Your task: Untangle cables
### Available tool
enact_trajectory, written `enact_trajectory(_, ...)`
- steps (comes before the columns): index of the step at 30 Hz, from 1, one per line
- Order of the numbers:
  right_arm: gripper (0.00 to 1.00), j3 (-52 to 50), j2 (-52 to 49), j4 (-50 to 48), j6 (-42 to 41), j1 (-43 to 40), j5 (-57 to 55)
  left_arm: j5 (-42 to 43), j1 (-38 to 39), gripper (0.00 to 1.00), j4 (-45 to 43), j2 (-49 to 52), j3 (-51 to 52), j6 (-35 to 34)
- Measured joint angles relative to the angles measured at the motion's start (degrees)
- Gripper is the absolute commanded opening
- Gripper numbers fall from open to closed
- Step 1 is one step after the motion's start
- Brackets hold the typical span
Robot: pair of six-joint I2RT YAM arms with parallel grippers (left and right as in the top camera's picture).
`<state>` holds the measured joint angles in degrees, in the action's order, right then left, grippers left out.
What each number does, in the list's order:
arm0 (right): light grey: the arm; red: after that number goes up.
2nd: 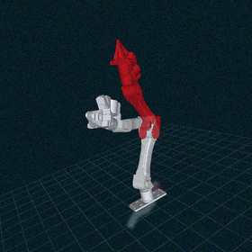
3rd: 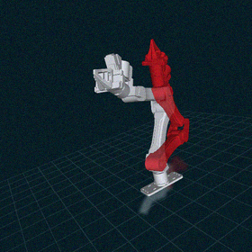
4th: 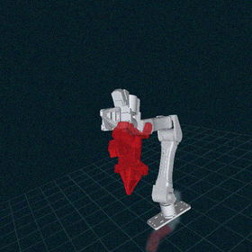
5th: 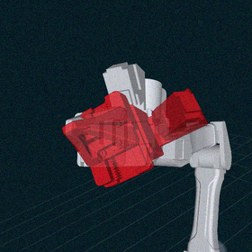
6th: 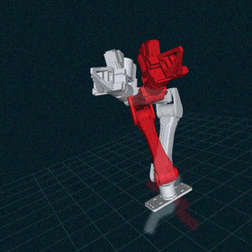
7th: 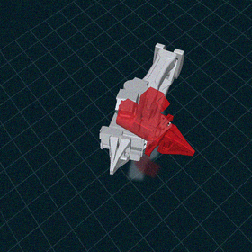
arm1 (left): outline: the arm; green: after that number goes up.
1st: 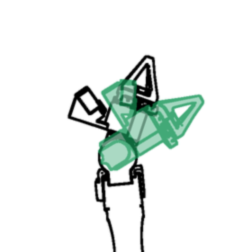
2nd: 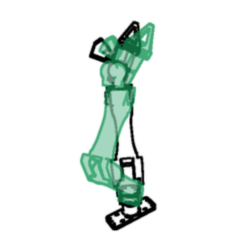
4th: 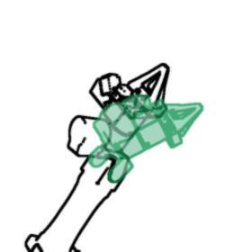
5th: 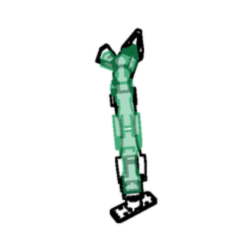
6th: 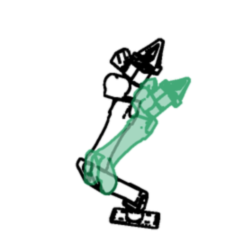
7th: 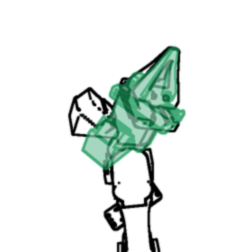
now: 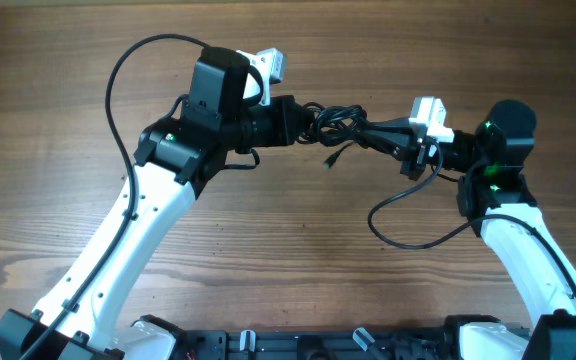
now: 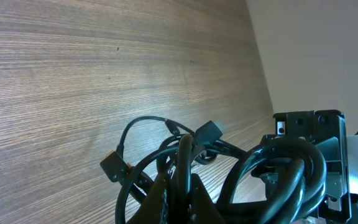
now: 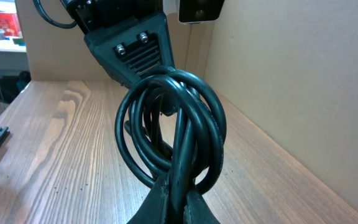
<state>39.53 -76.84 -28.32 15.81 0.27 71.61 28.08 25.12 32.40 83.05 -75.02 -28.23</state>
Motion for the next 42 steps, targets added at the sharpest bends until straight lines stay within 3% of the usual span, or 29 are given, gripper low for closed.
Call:
enact_trajectory(6,0.04,0.0,0.0,0.02,-0.02,0.0,-0.02,-3.17,-0.55,0.04,0.0,0.0,0.0,-2.43)
enact_trajectory(14,0.04,0.0,0.0,0.0,-0.5,0.02,-0.9,-13.35,-0.92,0.04,-1.18,0.0,0.0,-13.22)
enact_trajectory(24,0.04,0.02,0.0,2.73,-2.32,0.07,-1.25,-19.96,-0.85,0.04,-3.26,0.0,0.0,-24.74)
enact_trajectory(34,0.04,0.04,0.0,6.51,-8.76,0.04,-1.18,-23.3,-0.83,0.04,-10.95,0.22,0.02,-28.46)
enact_trajectory(42,0.04,0.07,0.0,8.28,-10.78,0.04,1.14,-27.1,-0.74,0.04,-11.47,0.33,0.02,-31.8)
